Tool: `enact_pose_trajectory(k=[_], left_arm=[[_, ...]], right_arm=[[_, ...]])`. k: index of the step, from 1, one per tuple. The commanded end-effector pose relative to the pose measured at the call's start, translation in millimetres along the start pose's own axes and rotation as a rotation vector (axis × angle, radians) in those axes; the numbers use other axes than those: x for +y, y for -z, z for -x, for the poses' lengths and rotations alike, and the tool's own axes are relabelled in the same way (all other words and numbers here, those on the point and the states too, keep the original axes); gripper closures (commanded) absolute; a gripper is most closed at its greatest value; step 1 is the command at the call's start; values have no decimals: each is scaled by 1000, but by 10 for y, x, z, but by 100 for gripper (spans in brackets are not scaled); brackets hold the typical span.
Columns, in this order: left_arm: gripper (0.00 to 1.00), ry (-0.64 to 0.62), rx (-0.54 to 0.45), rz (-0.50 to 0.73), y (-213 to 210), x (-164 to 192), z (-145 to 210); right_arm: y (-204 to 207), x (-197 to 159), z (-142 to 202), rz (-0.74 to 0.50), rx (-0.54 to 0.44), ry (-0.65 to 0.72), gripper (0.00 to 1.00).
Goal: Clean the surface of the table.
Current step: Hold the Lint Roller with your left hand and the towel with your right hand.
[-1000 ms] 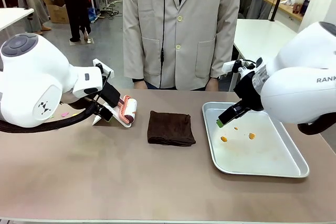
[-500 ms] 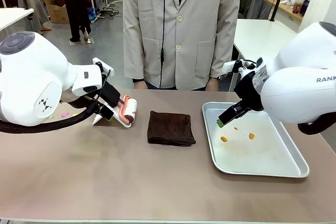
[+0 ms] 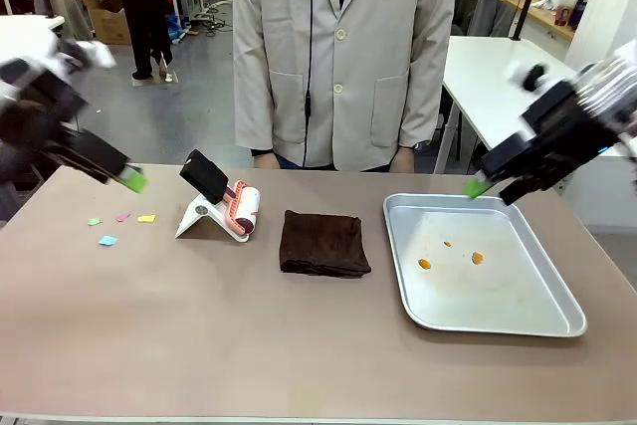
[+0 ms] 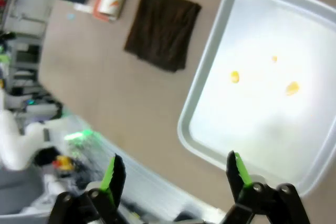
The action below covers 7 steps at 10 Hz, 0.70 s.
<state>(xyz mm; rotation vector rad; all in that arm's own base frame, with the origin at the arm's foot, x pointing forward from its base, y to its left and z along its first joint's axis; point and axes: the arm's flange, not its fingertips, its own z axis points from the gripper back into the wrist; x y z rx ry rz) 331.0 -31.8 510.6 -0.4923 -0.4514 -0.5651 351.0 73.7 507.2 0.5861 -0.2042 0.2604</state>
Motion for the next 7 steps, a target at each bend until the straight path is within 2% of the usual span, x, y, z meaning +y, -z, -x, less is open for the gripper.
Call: enact_pose_trajectory(k=[1, 2, 3, 4, 6, 7], left_arm=[[0, -80, -119, 197, -256, 397, 187], [0, -158, -209, 302, -401, 730, 428], [0, -244, -308, 358, -509, 1041, 732], [0, -327, -375, 381, -561, 1254, 987], [0, -473, -498, 455, -572, 1608, 1432], [0, -548, -568, 503, -463, 1616, 1503]], right_arm=[[-307, -264, 140, -177, -47, 194, 0], [-465, -519, 279, -300, -68, 261, 0], [-610, -871, 448, -418, -107, 331, 0], [-727, -1190, 593, -487, -159, 400, 0], [-863, -1800, 904, -605, -266, 499, 0], [-846, -2103, 1086, -648, -303, 551, 0]])
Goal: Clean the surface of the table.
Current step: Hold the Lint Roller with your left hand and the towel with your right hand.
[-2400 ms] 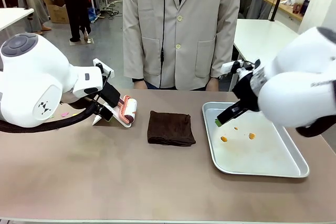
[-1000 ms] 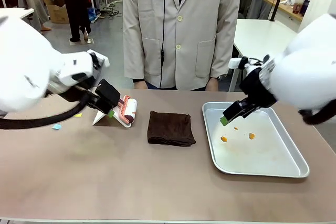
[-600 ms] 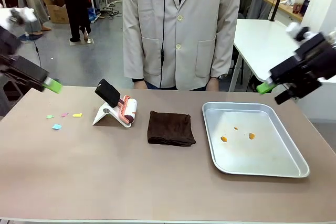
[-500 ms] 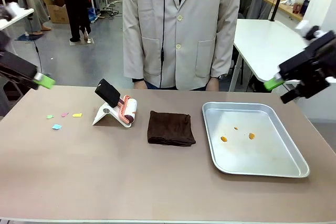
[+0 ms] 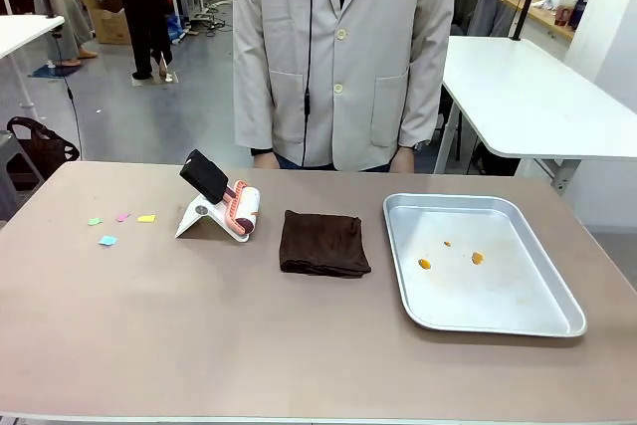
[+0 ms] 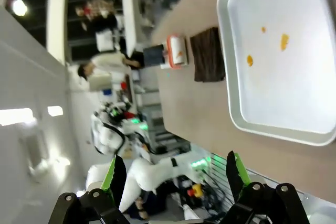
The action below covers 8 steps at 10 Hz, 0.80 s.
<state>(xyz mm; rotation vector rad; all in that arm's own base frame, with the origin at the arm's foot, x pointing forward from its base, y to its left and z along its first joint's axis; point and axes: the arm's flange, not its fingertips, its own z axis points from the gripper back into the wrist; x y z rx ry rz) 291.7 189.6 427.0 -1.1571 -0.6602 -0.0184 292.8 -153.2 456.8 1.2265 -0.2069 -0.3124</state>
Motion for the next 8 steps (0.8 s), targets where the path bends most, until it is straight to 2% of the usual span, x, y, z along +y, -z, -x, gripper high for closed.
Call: enact_pose_trajectory(k=[1, 3, 5, 6, 8], left_arm=[[0, -70, -81, 54, 349, 24, 117], [0, -146, -129, 55, 870, -189, 241], [0, -209, -158, -26, 1150, -319, 285], [0, -169, -121, 68, 692, 108, -260], [0, -169, -121, 68, 692, 108, -260]], right_arm=[[-145, -444, -118, -117, -59, 40, 0], [-351, -857, -93, -159, -131, 98, 0], [-421, -975, -56, -123, -238, 22, 0], [-404, -943, -16, -125, -149, 125, 0], [-404, -943, -16, -125, -149, 125, 0]])
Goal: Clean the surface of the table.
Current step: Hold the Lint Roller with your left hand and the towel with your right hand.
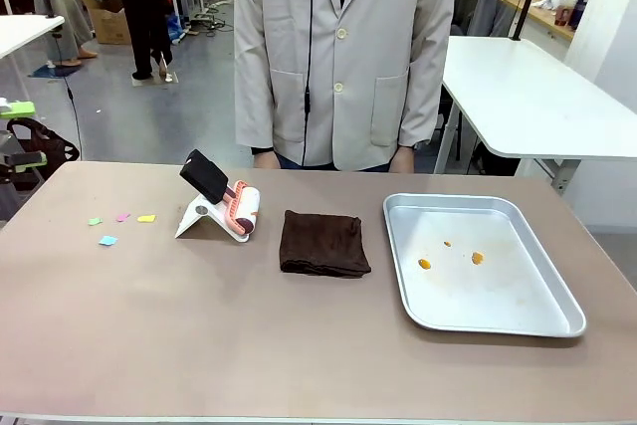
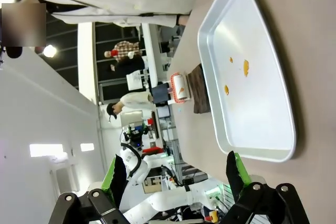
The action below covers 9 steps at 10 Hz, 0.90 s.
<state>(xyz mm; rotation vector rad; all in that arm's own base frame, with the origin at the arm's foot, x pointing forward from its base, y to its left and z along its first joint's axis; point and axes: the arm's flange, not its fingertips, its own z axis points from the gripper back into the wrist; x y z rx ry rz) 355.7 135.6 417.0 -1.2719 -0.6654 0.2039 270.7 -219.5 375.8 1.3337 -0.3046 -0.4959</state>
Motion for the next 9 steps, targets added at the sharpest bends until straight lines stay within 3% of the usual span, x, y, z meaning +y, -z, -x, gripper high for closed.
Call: enact_pose_trajectory(k=[1, 3, 4, 6, 7, 9], left_arm=[[0, 19, 12, 19, -98, 35, 21], [0, -2, -3, 7, -85, 12, 7], [0, 16, 46, 27, -190, 53, -29], [0, 47, 200, 54, -540, 258, -241], [0, 65, 251, 46, -579, 540, -310], [0, 104, 372, 6, -358, 530, -356]], right_arm=[[-5, 50, 18, -4, 11, 22, 0], [24, 10, -1, 3, 7, -1, 0], [129, 82, 48, 73, 19, -41, 0], [509, 452, 144, 163, 39, -94, 0], [770, 701, 220, 204, 61, -136, 0], [1485, 1269, 464, 295, 110, -222, 0]])
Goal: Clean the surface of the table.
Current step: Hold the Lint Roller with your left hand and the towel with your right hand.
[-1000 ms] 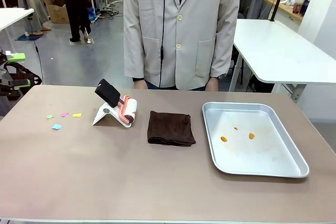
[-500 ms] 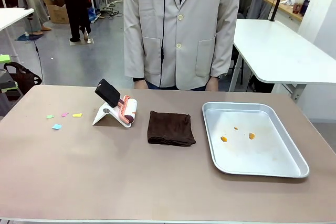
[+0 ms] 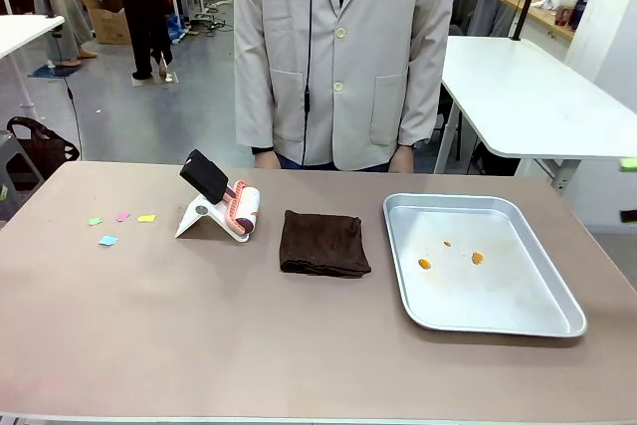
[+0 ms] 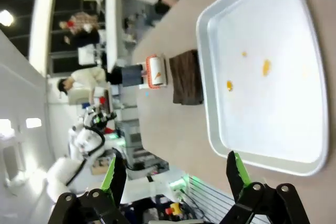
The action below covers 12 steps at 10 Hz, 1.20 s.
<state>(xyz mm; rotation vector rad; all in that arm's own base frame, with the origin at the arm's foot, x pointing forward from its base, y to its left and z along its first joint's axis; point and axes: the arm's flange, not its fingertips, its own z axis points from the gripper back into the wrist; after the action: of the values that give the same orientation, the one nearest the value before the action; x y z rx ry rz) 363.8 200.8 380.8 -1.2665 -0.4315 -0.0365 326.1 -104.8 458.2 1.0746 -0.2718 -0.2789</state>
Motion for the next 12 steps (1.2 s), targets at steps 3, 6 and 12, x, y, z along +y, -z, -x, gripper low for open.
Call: enact_pose_trajectory(k=[3, 6, 12], left_arm=[[0, 112, 108, -82, 137, -143, -121], [0, 129, 165, -130, 190, -192, -116], [0, 138, 200, -122, 235, -214, -178]], right_arm=[[1367, 1104, 406, 178, 145, -150, 0], [2353, 1470, 670, 352, 244, -273, 0], [2731, 1509, 968, 355, 272, -338, 0]])
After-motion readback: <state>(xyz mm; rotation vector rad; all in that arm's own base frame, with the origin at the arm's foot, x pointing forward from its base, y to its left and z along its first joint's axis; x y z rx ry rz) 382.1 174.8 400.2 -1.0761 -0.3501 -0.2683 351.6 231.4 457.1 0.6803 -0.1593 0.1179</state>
